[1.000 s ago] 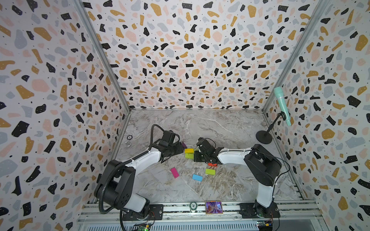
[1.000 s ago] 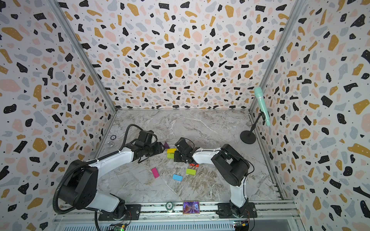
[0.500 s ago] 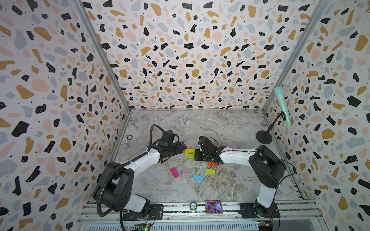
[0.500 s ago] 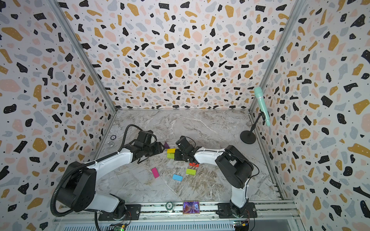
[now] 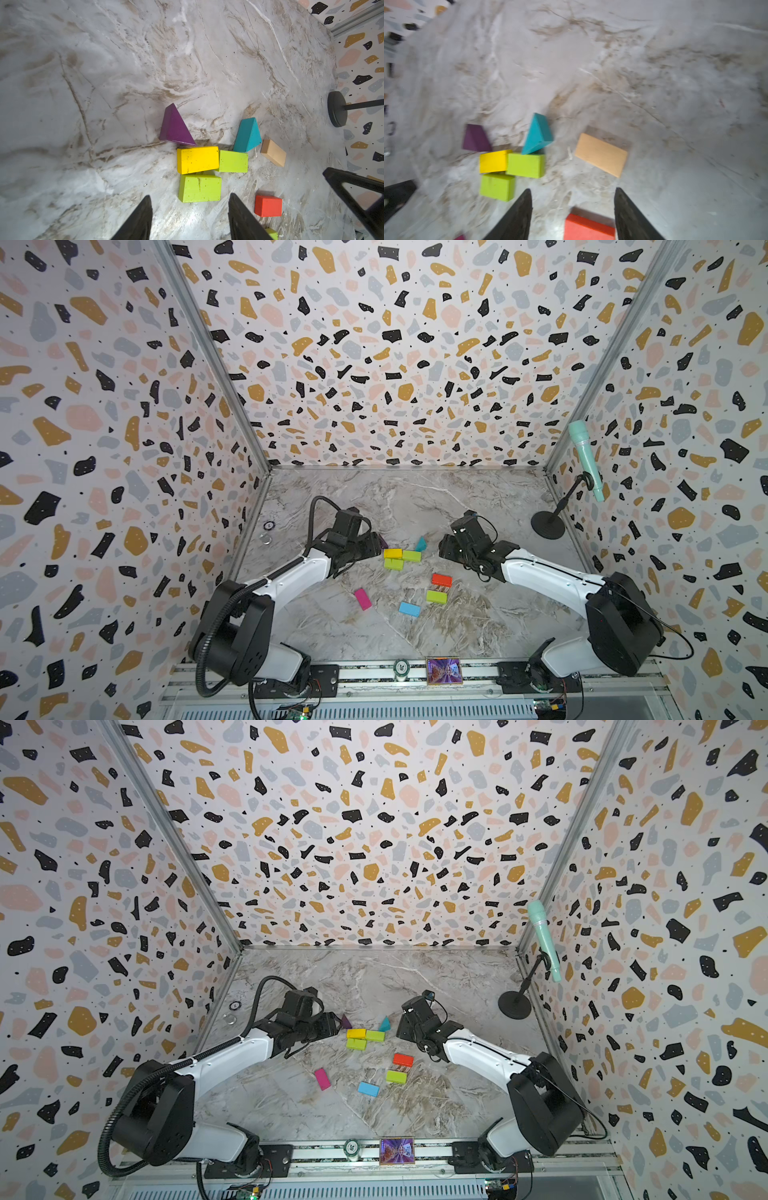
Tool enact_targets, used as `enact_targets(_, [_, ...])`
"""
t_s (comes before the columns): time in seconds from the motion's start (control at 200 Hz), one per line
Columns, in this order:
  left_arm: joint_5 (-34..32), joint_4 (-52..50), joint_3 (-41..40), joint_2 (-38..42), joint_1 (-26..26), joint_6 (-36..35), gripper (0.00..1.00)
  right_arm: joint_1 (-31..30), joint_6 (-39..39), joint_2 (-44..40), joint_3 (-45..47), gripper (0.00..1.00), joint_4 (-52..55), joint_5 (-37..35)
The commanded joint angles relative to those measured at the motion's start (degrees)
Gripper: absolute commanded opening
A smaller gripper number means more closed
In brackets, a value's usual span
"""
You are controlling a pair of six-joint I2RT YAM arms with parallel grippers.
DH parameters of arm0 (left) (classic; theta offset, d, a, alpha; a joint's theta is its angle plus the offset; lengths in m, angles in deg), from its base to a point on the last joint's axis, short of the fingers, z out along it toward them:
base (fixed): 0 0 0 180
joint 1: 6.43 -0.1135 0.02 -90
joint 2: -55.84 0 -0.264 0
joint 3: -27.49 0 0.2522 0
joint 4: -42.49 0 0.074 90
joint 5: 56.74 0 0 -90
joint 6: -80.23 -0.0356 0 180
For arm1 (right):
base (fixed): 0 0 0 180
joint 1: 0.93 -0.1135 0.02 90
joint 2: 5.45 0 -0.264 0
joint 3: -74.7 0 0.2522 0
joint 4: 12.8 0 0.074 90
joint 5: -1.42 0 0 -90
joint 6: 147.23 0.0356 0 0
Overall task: Assemble a carrot with building blocks
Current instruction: Assemble the building block at the center of the board, then pick up the building block from the center of the board.
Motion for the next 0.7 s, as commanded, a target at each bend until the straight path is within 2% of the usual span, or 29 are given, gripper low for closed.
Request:
enact_targets(0.0, [3.36, 4.08, 1.23, -1.58, -0.57, -1.45, 0.6, 0.03, 4.08, 3.9, -1.6, 0.68, 4.18, -3.31])
enact_targets(0.215, [8.27, 10.47, 0.57, -3.88, -0.66, -0.51, 0.6, -0.63, 7.44, 11.72, -8.53, 0.73, 9.36, -4.86])
enact_targets(0.696, [10.89, 12.44, -0.27, -5.27, -0.95, -2.88, 0.6, -0.96, 13.03, 18.17, -15.17, 0.75, 13.76, -7.44])
